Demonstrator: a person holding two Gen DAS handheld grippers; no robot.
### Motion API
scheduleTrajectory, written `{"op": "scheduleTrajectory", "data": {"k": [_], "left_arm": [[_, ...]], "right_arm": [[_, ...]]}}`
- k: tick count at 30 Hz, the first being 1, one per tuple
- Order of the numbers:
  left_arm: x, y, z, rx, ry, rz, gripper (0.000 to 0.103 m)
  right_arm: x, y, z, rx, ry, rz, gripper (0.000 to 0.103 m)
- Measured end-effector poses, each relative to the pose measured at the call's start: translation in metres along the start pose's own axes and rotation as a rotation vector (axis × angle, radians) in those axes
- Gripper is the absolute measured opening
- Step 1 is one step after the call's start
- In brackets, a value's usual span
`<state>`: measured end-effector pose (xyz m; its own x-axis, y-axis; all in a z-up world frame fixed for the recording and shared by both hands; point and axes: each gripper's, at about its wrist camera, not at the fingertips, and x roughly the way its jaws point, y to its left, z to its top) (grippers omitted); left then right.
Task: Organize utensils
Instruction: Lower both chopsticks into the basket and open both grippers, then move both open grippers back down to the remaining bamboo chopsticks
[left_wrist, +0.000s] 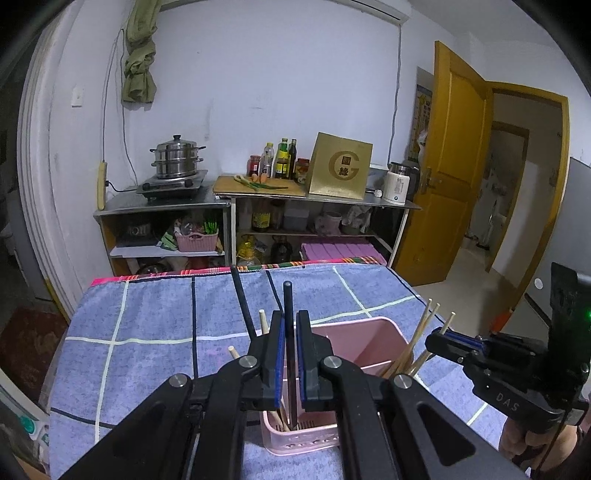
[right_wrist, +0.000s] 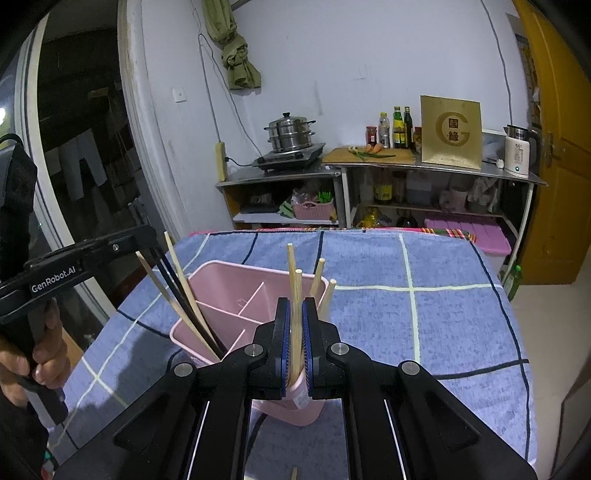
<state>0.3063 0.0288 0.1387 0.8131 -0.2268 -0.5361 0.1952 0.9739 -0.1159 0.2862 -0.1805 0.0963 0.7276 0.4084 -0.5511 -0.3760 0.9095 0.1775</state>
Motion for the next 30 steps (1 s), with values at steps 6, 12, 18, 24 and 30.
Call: {"op": "scheduleTrajectory", "data": {"k": [6,12,18,24,30], "left_arm": [[-0.015,0.0,-0.002,-0.002,-0.011,0.003,0.016],[-0.041,0.002,-0.011,-0.015,-0.04,0.015,0.017],[-0.078,-0.002,-0.037,-0.011,-0.074,0.026,0.021],[-0.101,-0.012,-0.073,-0.02,-0.073,0.03,0.021],[-0.114,-0.028,-0.116,-0.016,-0.045,0.031,0.021]], "right_arm": [[-0.016,0.001,-0.001,-0.01,-0.023,-0.005,0.015],[-0.037,0.001,-0.005,-0.007,-0.048,0.001,0.016],[-0.061,0.002,-0.023,0.001,-0.067,0.006,0.017],[-0.084,0.007,-0.054,-0.009,-0.072,0.012,0.018],[-0.102,0.016,-0.084,-0.036,-0.07,0.014,0.018]]}}
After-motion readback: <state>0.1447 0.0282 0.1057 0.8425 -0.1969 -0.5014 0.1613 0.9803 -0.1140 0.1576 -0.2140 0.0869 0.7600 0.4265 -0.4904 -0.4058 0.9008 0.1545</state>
